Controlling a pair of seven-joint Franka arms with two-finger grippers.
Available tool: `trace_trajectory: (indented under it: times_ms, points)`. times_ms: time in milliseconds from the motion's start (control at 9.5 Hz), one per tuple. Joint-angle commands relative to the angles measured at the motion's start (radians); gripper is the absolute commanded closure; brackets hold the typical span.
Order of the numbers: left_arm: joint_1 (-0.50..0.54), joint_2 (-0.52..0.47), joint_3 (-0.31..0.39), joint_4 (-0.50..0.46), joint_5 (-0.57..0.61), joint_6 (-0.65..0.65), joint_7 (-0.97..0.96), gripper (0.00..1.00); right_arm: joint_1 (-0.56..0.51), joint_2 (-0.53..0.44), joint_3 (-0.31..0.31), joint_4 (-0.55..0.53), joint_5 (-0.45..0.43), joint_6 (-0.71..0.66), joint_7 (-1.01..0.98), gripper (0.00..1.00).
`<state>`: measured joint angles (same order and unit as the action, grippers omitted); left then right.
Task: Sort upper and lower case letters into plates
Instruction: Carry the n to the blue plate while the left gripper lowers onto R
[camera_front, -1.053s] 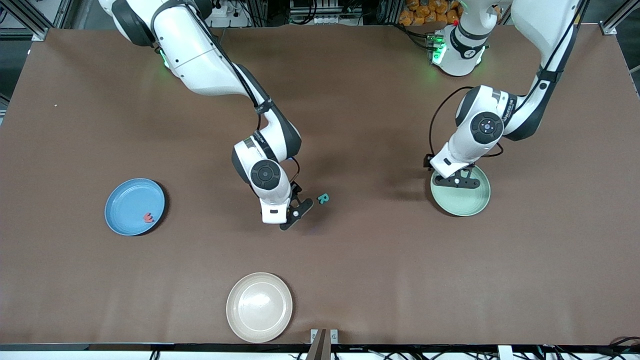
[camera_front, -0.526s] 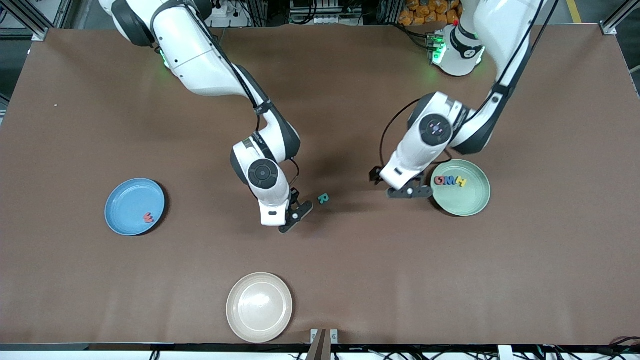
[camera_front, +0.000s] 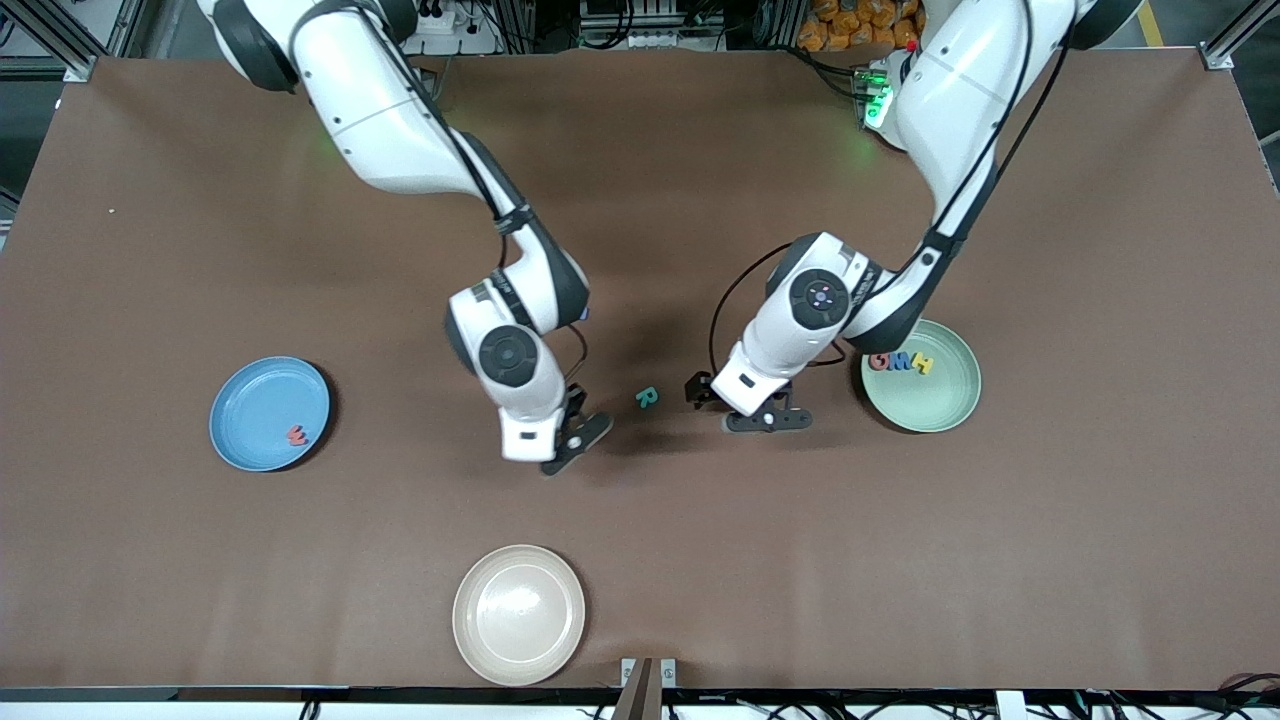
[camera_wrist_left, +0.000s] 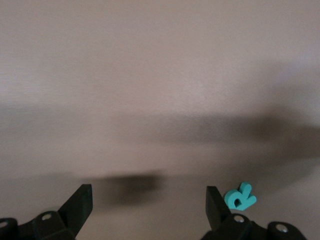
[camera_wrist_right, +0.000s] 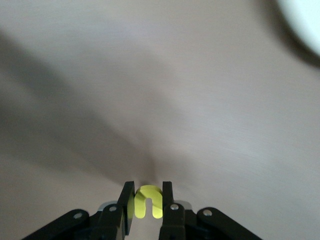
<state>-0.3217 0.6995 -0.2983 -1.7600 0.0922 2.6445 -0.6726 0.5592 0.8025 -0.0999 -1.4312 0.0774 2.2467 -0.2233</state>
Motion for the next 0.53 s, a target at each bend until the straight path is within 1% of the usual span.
trace_trajectory:
  times_ms: [0, 105, 211, 316, 421]
  points:
    - [-0.051, 0.087, 0.019, 0.081, 0.101, 0.046, -0.042, 0.0, -0.167, -0.222, 0.006, -0.206, 0.005, -0.024, -0.022, 1.0]
    - [-0.103, 0.13, 0.036, 0.127, 0.201, 0.046, -0.051, 0.0, -0.244, -0.296, 0.006, -0.295, 0.005, -0.024, -0.022, 1.0]
    - [-0.137, 0.143, 0.038, 0.152, 0.299, 0.045, -0.062, 0.0, -0.345, -0.354, 0.006, -0.369, 0.004, -0.024, -0.024, 1.0]
    - [-0.161, 0.138, 0.038, 0.152, 0.355, 0.045, -0.061, 0.0, -0.42, -0.386, 0.006, -0.418, 0.004, -0.025, -0.024, 1.0]
    - [-0.178, 0.143, 0.034, 0.152, 0.419, 0.045, -0.05, 0.0, -0.5, -0.388, 0.006, -0.44, 0.004, -0.038, -0.042, 1.0]
